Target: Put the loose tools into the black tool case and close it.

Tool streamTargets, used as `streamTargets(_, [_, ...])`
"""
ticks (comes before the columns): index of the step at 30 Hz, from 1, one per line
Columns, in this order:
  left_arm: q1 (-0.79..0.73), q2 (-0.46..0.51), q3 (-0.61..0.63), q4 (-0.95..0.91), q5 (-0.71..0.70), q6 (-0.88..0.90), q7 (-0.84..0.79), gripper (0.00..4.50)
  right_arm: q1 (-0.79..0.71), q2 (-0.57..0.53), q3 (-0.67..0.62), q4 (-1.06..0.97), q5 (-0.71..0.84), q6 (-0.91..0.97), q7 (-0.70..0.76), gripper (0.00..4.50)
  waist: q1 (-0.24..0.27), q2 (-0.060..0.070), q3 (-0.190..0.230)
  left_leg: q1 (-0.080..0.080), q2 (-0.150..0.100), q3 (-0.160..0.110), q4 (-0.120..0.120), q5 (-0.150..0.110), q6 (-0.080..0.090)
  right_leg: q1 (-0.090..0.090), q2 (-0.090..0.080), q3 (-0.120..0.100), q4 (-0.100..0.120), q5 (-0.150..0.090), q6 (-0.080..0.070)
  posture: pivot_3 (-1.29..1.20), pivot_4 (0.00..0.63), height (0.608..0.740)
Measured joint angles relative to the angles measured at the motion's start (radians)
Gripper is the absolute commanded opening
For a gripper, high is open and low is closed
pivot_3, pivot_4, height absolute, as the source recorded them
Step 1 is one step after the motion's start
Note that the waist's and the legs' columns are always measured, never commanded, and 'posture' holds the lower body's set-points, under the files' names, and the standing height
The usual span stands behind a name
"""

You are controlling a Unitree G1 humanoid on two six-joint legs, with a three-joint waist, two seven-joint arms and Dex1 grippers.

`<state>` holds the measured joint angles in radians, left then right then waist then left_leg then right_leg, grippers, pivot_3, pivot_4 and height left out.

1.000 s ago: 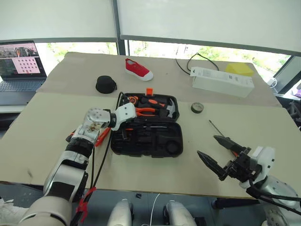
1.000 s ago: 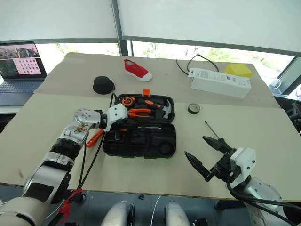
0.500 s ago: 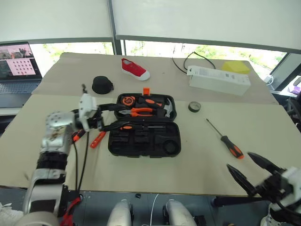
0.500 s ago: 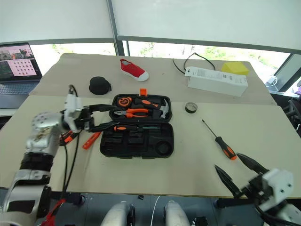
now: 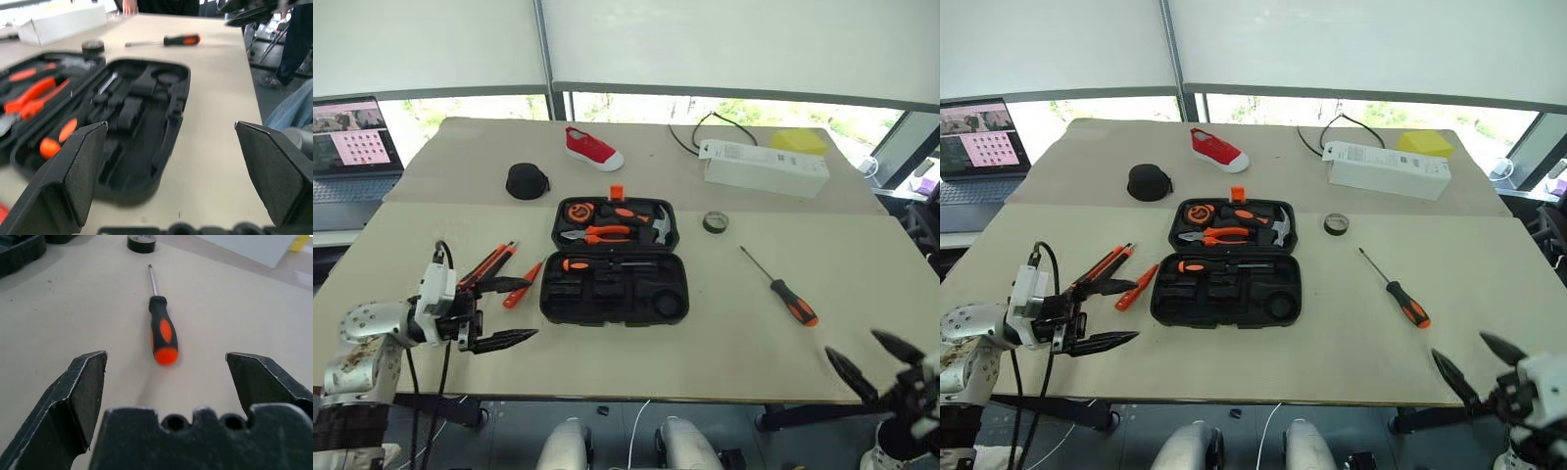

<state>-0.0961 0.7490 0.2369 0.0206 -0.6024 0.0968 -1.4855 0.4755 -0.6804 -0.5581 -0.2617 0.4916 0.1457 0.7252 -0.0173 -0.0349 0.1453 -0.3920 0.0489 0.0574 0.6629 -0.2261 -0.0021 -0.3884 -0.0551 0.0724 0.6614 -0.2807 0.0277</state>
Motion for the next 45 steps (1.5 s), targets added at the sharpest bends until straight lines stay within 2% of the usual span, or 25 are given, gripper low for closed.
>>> streamTargets(2, [0.000, -0.017, -0.011, -0.054, -0.024, 0.033, 0.032, 4.49, -0.127, -0.108, 0.061, 0.026, -0.013, 0.135, -0.013, 4.50, 0.000, 0.000, 0.000, -0.001, -0.001, 0.001, 0.000, 0.000, 0.001, -0.001, 0.000, 0.000, 0.000, 0.001, 0.000, 0.00, 0.150, 0.740])
streamTargets(5, [0.002, -0.046, -0.023, -0.111, -0.028, 0.048, 0.074, 4.49, -0.253, -0.199, 0.150, 0.066, -0.033, 0.276, -0.007, 4.50, 0.005, -0.001, 0.001, -0.003, -0.001, 0.001, 0.000, 0.000, 0.001, -0.001, 0.002, -0.002, -0.001, 0.000, 0.001, 0.00, 0.150, 0.740])
streamTargets(7, [0.025, -0.055, -0.029, -0.139, -0.028, 0.059, 0.100, 4.49, -0.355, -0.221, 0.250, 0.141, -0.078, 0.337, -0.006, 4.50, 0.006, -0.001, 0.000, -0.006, -0.002, 0.001, -0.001, 0.000, 0.001, -0.002, 0.004, -0.003, -0.004, 0.000, 0.001, 0.00, 0.150, 0.740])
streamTargets(10, [0.046, -0.064, -0.039, -0.167, -0.028, 0.062, 0.117, 4.49, -0.438, -0.221, 0.333, 0.253, -0.136, 0.353, -0.005, 4.50, 0.009, 0.000, 0.000, -0.011, -0.003, 0.001, -0.001, -0.001, 0.002, -0.006, 0.002, -0.003, -0.004, -0.001, 0.002, 0.00, 0.150, 0.740])
streamTargets(11, [0.049, -0.063, -0.039, -0.168, -0.028, 0.062, 0.120, 4.50, -0.457, -0.222, 0.340, 0.266, -0.141, 0.358, -0.004, 4.00, 0.007, 0.000, 0.000, -0.010, -0.003, 0.001, -0.001, -0.001, 0.003, -0.005, 0.002, -0.003, -0.005, 0.000, 0.002, 0.00, 0.150, 0.740])
streamTargets(15, [0.053, -0.064, -0.039, -0.179, -0.029, 0.062, 0.132, 4.50, -0.541, -0.222, 0.365, 0.357, -0.165, 0.364, 0.030, 2.86, 0.003, -0.001, 0.001, -0.010, -0.004, 0.001, 0.000, -0.001, 0.003, -0.004, 0.001, -0.003, -0.006, 0.001, 0.004, 0.00, 0.150, 0.740])
streamTargets(16, [0.054, -0.064, -0.038, -0.181, -0.029, 0.062, 0.134, 4.50, -0.546, -0.222, 0.366, 0.365, -0.165, 0.365, 0.036, 2.37, 0.003, -0.001, 0.001, -0.010, -0.004, 0.001, 0.000, -0.001, 0.003, -0.004, 0.001, -0.003, -0.006, 0.001, 0.004, 0.00, 0.150, 0.740])
streamTargets(20, [0.063, -0.064, -0.032, -0.182, -0.030, 0.062, 0.144, 4.50, -0.544, -0.230, 0.365, 0.374, -0.164, 0.365, 0.079, 1.04, 0.005, -0.001, 0.001, -0.011, -0.004, 0.001, 0.000, -0.001, 0.003, -0.004, 0.001, -0.003, -0.006, 0.001, 0.004, 0.00, 0.150, 0.740])
streamTargets(26, [0.071, -0.081, -0.013, -0.209, -0.059, 0.060, 0.183, 4.50, -0.530, -0.255, 0.329, 0.318, -0.126, 0.297, 0.220, 1.02, 0.000, 0.000, 0.001, -0.010, -0.003, 0.001, 0.000, -0.001, 0.003, -0.005, 0.001, -0.002, -0.006, 0.001, 0.004, 0.00, 0.150, 0.740])
streamTargets(29, [0.109, -0.081, 0.024, -0.228, -0.080, 0.061, 0.195, 4.50, -0.612, -0.264, 0.339, 0.176, -0.041, 0.301, 0.324, 1.02, -0.022, 0.001, 0.002, -0.010, -0.001, -0.003, -0.001, -0.001, 0.003, -0.006, 0.003, -0.001, -0.005, 0.001, 0.004, 0.00, 0.150, 0.740])
streamTargets(31, [0.137, -0.075, 0.056, -0.231, -0.094, 0.063, 0.207, 4.50, -0.727, -0.266, 0.382, 0.078, 0.002, 0.331, 0.366, 1.02, -0.029, 0.001, 0.002, -0.010, 0.000, -0.005, -0.001, -0.002, 0.003, -0.005, 0.005, -0.002, -0.005, 0.001, 0.004, 0.00, 0.150, 0.740])
streamTargets(34, [0.176, -0.073, 0.092, -0.235, -0.095, 0.059, 0.222, 4.50, -0.910, -0.235, 0.555, 0.026, -0.059, 0.366, 0.374, 1.02, -0.028, -0.001, 0.003, -0.008, 0.001, -0.005, -0.001, -0.002, 0.002, -0.005, 0.005, -0.003, -0.005, 0.001, 0.002, 0.00, 0.150, 0.740])
streamTargets(38, [0.241, -0.086, 0.143, -0.206, -0.078, 0.033, 0.261, 4.50, -1.135, -0.071, 0.850, 0.102, -0.219, 0.394, 0.365, 1.02, -0.023, -0.002, 0.004, -0.015, 0.000, -0.004, -0.001, -0.001, 0.003, -0.015, 0.002, -0.002, -0.001, 0.002, 0.001, 0.00, 0.150, 0.740])
streamTargets(40, [0.264, -0.092, 0.165, -0.191, -0.061, 0.011, 0.284, 4.50, -1.215, 0.001, 0.950, 0.153, -0.284, 0.412, 0.356, 1.02, -0.018, -0.003, 0.004, -0.018, -0.002, -0.004, -0.001, -0.001, 0.002, -0.018, 0.000, -0.003, 0.002, 0.002, 0.001, 0.00, 0.150, 0.740])
streamTargets(45, [0.310, -0.098, 0.195, -0.182, -0.044, -0.014, 0.310, 4.50, -1.299, 0.042, 1.058, 0.246, -0.415, 0.434, 0.335, 1.02, 0.006, -0.003, 0.004, -0.024, -0.004, -0.005, -0.001, -0.001, 0.003, -0.025, -0.004, -0.005, 0.001, 0.002, 0.001, 0.00, 0.150, 0.740])
